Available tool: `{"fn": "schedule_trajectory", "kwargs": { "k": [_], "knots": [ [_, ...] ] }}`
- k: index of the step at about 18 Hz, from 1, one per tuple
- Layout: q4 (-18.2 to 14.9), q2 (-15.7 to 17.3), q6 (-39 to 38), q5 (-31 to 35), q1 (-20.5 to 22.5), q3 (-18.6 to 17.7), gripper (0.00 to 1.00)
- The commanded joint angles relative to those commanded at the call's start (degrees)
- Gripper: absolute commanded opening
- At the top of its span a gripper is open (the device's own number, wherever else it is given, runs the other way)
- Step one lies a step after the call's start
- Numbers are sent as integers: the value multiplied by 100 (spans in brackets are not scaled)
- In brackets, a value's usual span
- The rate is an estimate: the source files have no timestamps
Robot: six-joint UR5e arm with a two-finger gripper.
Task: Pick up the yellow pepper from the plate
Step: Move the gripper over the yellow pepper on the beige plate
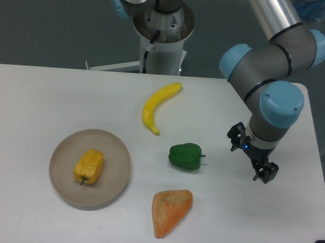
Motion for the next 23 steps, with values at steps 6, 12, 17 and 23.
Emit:
{"fn": "schedule_trajectory", "kwargs": {
  "k": [6, 12, 17, 23],
  "knots": [
    [-35, 114, -175, -26, -88, -61, 100],
    [-299, 421, -693, -149, -491, -61, 100],
    [-431, 746, -1966, -1159, -948, -158, 100],
    [-317, 906, -3783, -1196, -2273, -395, 100]
  ]
}}
